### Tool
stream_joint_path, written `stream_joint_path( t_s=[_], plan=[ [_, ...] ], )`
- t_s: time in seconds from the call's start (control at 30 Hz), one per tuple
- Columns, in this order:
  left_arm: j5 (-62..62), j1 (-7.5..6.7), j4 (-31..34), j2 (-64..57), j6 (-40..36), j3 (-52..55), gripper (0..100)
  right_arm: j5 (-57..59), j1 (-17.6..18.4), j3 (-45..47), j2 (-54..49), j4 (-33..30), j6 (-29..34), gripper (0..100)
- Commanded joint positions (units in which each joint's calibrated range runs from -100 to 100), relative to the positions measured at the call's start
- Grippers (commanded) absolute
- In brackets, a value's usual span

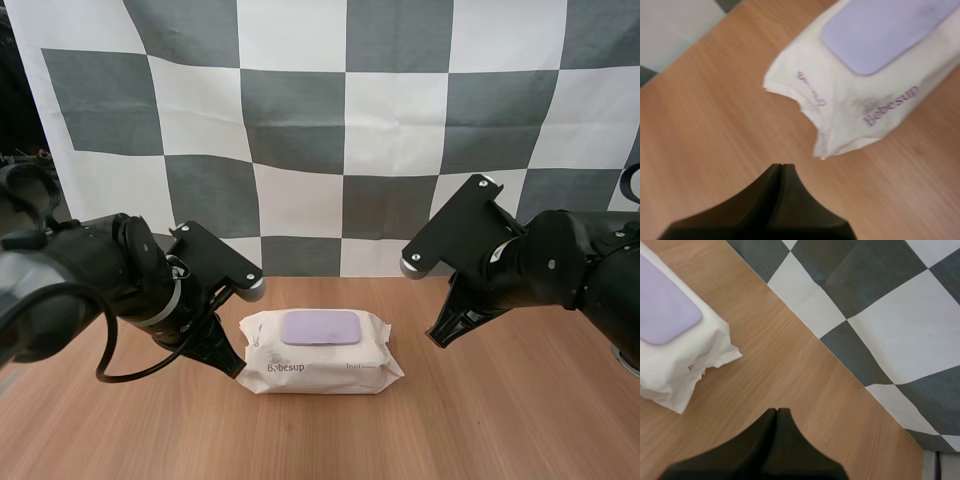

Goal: Open the wet wipes lid

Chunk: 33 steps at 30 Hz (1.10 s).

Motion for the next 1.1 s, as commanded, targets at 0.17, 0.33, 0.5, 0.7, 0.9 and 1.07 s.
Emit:
stream_joint_path(
  t_s=[0.17, 0.33, 0.5, 0.7, 0.9, 1.07],
  plan=[
    [15.3, 7.36, -25.4, 0.9, 24.0, 0.1, 0, -3.3, 0.0, 4.3, 0.0, -11.1, 0.0, 0],
    [29.8, 18.90, -34.5, 2.2, 36.2, -0.2, 0, -9.3, 0.0, 4.8, 0.1, -11.0, 0.0, 0],
    [31.8, 27.03, -42.5, 8.3, 44.3, -0.3, 0, -11.2, 0.0, 4.8, 2.3, -10.9, 0.0, 0],
    [31.8, 28.03, -40.8, 14.9, 47.8, -0.3, 0, -12.7, 0.0, 4.8, 4.9, -8.7, 0.0, 0],
    [31.8, 27.87, -43.6, 18.2, 49.0, 0.9, 3, -12.7, 0.0, 4.8, 5.0, -7.3, 0.0, 0],
    [31.8, 25.93, -43.5, 19.2, 50.0, 2.6, 29, -12.7, 0.0, 4.8, 5.0, -6.9, 0.0, 0]
  ],
)
